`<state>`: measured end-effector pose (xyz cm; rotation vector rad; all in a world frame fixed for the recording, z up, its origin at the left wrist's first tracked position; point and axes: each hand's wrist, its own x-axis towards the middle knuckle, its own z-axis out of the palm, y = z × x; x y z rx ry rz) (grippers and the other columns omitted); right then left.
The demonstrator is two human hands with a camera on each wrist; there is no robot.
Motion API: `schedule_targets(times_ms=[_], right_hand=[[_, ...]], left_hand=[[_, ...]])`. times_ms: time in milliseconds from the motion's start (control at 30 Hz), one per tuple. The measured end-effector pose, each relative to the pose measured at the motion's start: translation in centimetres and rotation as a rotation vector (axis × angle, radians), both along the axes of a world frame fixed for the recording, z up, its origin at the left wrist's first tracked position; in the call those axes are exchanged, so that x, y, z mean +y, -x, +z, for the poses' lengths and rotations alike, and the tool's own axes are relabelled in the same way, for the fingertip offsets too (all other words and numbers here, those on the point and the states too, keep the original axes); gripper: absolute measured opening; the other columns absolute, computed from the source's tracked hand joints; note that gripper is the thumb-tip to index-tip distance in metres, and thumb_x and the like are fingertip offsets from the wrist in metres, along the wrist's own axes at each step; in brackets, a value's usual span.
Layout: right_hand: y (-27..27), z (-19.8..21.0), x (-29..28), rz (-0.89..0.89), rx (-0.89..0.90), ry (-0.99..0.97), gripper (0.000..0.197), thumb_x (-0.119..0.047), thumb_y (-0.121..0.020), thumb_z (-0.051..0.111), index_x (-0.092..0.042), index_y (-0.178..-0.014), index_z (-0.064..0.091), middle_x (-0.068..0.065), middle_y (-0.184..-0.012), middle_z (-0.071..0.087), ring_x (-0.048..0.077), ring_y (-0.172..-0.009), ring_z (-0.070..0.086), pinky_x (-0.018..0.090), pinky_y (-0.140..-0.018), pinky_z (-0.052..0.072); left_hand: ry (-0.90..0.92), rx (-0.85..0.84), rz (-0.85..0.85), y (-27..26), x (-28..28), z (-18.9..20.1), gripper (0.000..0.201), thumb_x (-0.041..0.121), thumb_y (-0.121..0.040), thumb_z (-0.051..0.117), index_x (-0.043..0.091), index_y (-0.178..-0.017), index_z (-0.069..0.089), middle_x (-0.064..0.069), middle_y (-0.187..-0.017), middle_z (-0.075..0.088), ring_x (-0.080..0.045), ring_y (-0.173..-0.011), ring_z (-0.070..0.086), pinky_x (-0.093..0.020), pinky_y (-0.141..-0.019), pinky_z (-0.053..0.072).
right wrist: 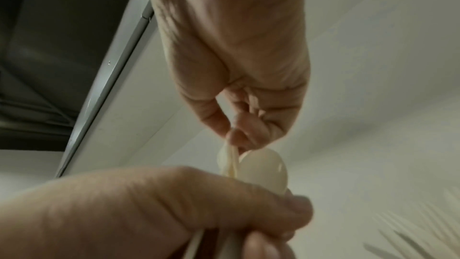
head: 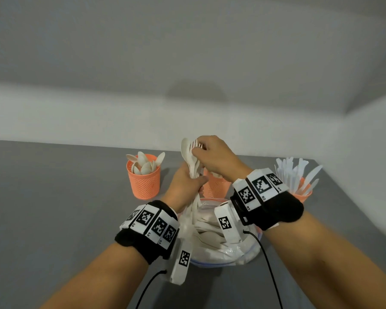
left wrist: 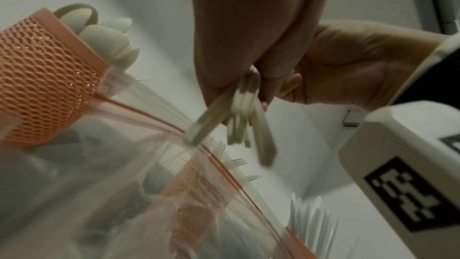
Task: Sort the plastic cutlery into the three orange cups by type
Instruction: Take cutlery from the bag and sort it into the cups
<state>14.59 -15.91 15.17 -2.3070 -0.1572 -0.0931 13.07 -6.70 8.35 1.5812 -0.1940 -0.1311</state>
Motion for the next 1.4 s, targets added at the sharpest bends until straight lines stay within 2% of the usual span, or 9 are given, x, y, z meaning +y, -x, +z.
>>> schedule_targets(times_ms=[133, 300, 467, 567, 733, 900, 1133, 1267, 1400], right_hand=[[0.7, -1.2, -0.1, -0.003, 0.067, -0.252, 0.05, -0.015, -0.081, 0.067, -0.014, -0.124, 0.04, 0.015, -0.089, 0.06, 0.017, -0.07, 0.054, 0.03, -0.067, 0.047], [1.5, -1.6, -0.3, -0.059, -0.096, -0.374, 0.057, 0.001, -0.079, 0.065, -0.012, -0.128, 0.038, 0.01, -0.098, 0.064, 0.017, -0.081, 0.06, 0.034, -0.083, 0.05], [0.2, 1.9, -4.4, -0.283, -0.444, -0.572, 0.039, -0.003, -0.086, 0.059, -0.009, -0.121, 0.043, 0.002, -0.1, 0.06, 0.008, -0.082, 0.057, 0.02, -0.068, 0.05], [-1.0, 0.9, -6.4, -0.402, -0.544, -0.466, 0.036, -0.003, -0.086, 0.059, -0.006, -0.119, 0.044, -0.009, -0.087, 0.056, 0.007, -0.078, 0.057, 0.021, -0.069, 0.051], [-2.6, -4.8, -7.2, -0.436, -0.414, -0.104, 0.026, -0.006, -0.091, 0.051, 0.0, -0.115, 0.044, 0.017, -0.096, 0.064, 0.031, -0.084, 0.061, 0.042, -0.072, 0.052], [-4.7, -7.1, -7.0, -0.376, -0.288, 0.15, 0.017, -0.013, -0.09, 0.055, -0.001, -0.103, 0.052, 0.019, -0.097, 0.063, 0.035, -0.092, 0.058, 0.047, -0.084, 0.048], [-5.4, -5.7, -6.6, -0.315, -0.417, -0.092, 0.013, -0.008, -0.09, 0.054, 0.001, -0.1, 0.053, 0.015, -0.091, 0.066, 0.024, -0.073, 0.056, 0.03, -0.065, 0.045], [-5.6, -7.7, -6.7, -0.345, -0.198, 0.1, 0.01, -0.007, -0.086, 0.055, -0.002, -0.093, 0.062, 0.016, -0.093, 0.068, 0.031, -0.087, 0.063, 0.033, -0.072, 0.048], [-5.2, -8.0, -6.2, -0.274, 0.022, 0.516, 0.021, -0.012, -0.082, 0.056, -0.016, -0.099, 0.068, 0.006, -0.114, 0.06, 0.027, -0.117, 0.044, 0.036, -0.096, 0.035]], left_hand=[[-0.011, -0.045, 0.017, 0.3, -0.2, 0.2, 0.029, -0.005, -0.088, 0.049, 0.014, -0.111, 0.049, -0.001, -0.065, 0.051, -0.006, -0.044, 0.047, -0.017, -0.041, 0.039], [-0.026, -0.057, 0.012, 0.2, -0.3, 0.0, 0.025, -0.002, -0.086, 0.055, 0.01, -0.108, 0.049, -0.002, -0.066, 0.051, -0.001, -0.04, 0.048, -0.016, -0.041, 0.039], [-0.052, -0.012, 0.019, -1.1, 1.4, -1.1, 0.01, 0.004, -0.088, 0.056, 0.012, -0.091, 0.05, 0.0, -0.059, 0.047, -0.01, -0.051, 0.045, -0.022, -0.051, 0.041], [0.032, 0.046, 0.041, -1.7, 2.4, -1.0, 0.009, 0.006, -0.092, 0.05, 0.012, -0.086, 0.049, -0.002, -0.057, 0.044, -0.011, -0.05, 0.042, -0.019, -0.05, 0.041], [0.276, 0.148, -0.072, -2.0, 3.1, -0.2, 0.011, 0.009, -0.096, 0.045, 0.011, -0.103, 0.053, -0.002, -0.073, 0.062, -0.011, -0.062, 0.059, -0.025, -0.065, 0.046], [0.328, 0.173, -0.147, -2.1, 3.4, -0.3, 0.017, 0.017, -0.098, 0.042, 0.015, -0.11, 0.054, 0.0, -0.076, 0.067, -0.012, -0.071, 0.065, -0.03, -0.072, 0.05], [0.385, 0.206, -0.089, -2.8, 4.6, -0.3, 0.016, 0.019, -0.097, 0.043, 0.014, -0.102, 0.058, 0.001, -0.07, 0.062, -0.013, -0.065, 0.058, -0.029, -0.072, 0.048], [0.416, 0.214, -0.078, -3.1, 5.1, -0.6, 0.013, 0.011, -0.096, 0.046, 0.012, -0.1, 0.058, 0.0, -0.073, 0.062, -0.01, -0.067, 0.06, -0.023, -0.073, 0.05], [0.365, 0.179, -0.046, -3.1, 5.2, -0.9, 0.016, 0.004, -0.095, 0.044, 0.011, -0.095, 0.059, 0.0, -0.077, 0.065, -0.009, -0.072, 0.064, -0.024, -0.08, 0.048]])
